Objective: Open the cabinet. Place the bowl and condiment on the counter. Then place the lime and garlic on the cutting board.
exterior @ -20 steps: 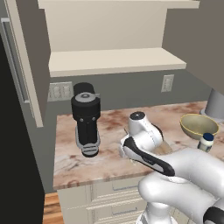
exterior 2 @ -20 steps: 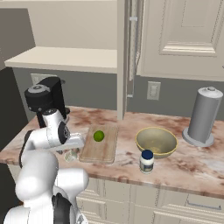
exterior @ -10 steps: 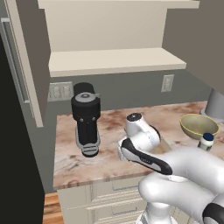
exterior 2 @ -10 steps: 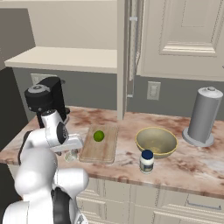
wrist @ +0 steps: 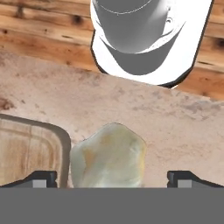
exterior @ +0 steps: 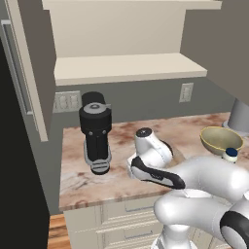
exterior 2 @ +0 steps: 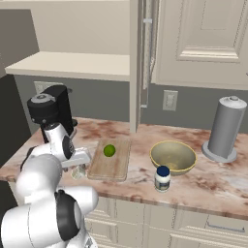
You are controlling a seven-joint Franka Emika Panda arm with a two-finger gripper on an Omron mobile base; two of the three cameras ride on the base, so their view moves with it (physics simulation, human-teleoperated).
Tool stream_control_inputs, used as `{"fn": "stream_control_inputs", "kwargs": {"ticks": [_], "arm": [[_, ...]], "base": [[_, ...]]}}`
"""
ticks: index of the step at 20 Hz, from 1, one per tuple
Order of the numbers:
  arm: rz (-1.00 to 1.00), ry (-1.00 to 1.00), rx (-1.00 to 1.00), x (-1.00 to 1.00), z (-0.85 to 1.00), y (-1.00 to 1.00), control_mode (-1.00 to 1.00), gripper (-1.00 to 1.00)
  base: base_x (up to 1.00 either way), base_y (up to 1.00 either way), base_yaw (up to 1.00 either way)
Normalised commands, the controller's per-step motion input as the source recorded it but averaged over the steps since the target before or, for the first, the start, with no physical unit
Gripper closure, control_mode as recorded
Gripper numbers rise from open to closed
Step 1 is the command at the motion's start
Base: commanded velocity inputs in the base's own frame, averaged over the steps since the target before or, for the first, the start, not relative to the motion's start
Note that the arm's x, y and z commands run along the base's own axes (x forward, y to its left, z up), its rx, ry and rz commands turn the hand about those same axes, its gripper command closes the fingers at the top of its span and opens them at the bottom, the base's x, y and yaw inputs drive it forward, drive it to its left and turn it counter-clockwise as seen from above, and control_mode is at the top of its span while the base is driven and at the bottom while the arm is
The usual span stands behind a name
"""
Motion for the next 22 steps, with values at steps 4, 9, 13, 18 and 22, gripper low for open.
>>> {"fn": "stream_control_inputs", "kwargs": {"ticks": [4, 9, 13, 18, 22], "arm": [[0.03, -0.05, 0.0, -0.03, -0.51, -0.07, -1.0, -1.0], [0.01, -0.04, 0.0, -0.04, -0.43, -0.2, -1.0, -1.0], [0.0, -0.02, 0.0, -0.16, -0.24, -0.23, -1.0, -1.0], [0.0, 0.0, 0.0, -0.21, -0.17, -0.09, -1.0, -1.0], [0.0, 0.0, 0.01, -0.31, -0.05, -0.13, -1.0, -1.0]], "base": [[0.0, 0.0, 0.0], [0.0, 0.0, 0.0], [0.0, 0.0, 0.0], [0.0, 0.0, 0.0], [0.0, 0.0, 0.0]]}}
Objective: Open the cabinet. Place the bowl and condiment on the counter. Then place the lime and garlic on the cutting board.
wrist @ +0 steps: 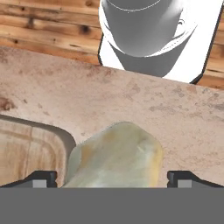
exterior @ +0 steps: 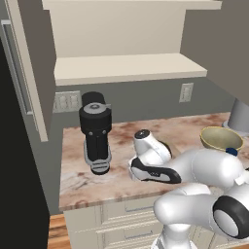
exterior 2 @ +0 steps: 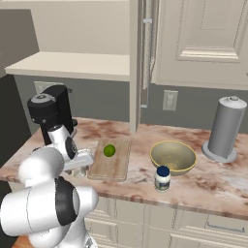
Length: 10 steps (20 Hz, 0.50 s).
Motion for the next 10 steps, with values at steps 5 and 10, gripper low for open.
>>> {"fn": "stream_control_inputs", "kwargs": {"ticks": [5, 10], "arm": [[0.0, 0.0, 0.01, -0.24, -0.03, -0.1, -1.0, -1.0], [0.0, 0.0, 0.0, -0.07, -0.16, -0.01, -1.0, 1.0]], "base": [[0.0, 0.0, 0.0], [0.0, 0.0, 0.0]]}}
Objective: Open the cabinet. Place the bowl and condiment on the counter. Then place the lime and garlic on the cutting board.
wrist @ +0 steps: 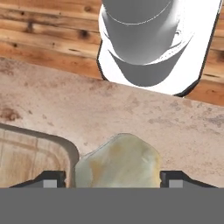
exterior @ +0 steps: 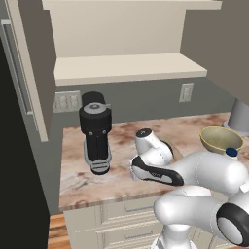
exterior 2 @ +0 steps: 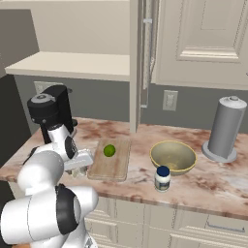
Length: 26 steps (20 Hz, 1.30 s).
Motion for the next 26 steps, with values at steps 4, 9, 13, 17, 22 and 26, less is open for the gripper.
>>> {"fn": "stream_control_inputs", "kwargs": {"ticks": [4, 9, 13, 17, 22, 26], "arm": [[0.0, 0.0, 0.01, -0.03, -0.2, -0.03, -1.0, 1.0], [0.0, 0.0, 0.02, 0.0, -0.16, 0.0, -1.0, 1.0], [0.0, 0.0, 0.0, -0.08, 0.11, -0.03, -1.0, 1.0], [0.0, 0.0, 0.0, -0.12, 0.25, 0.0, -1.0, 1.0], [0.0, 0.0, 0.0, -0.04, 0.24, -0.03, -1.0, 1.0], [0.0, -0.01, 0.0, 0.0, 0.17, -0.19, -1.0, 1.0]], "base": [[0.0, 0.0, 0.0], [0.0, 0.0, 0.0], [0.0, 0.0, 0.0], [0.0, 0.0, 0.0], [0.0, 0.0, 0.0], [0.0, 0.0, 0.0]]}}
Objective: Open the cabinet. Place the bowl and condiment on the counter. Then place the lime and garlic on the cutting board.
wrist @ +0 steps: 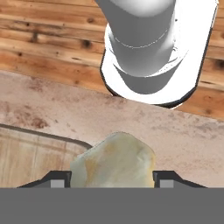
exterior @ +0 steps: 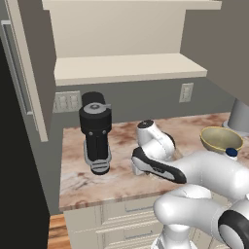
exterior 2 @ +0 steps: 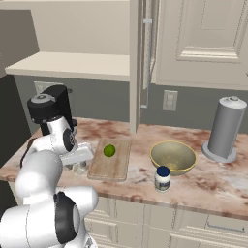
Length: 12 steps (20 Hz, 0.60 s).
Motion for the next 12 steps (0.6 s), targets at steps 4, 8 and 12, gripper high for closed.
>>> {"fn": "stream_control_inputs", "kwargs": {"ticks": [4, 8, 12], "arm": [[0.01, -0.02, 0.0, 0.14, 0.12, -0.3, -1.0, 1.0], [0.02, -0.03, 0.01, 0.22, 0.01, -0.3, -1.0, 1.0], [0.02, -0.03, 0.01, 0.23, 0.0, -0.27, -1.0, 1.0]], "base": [[0.0, 0.0, 0.0], [0.0, 0.0, 0.0], [0.0, 0.0, 0.0]]}}
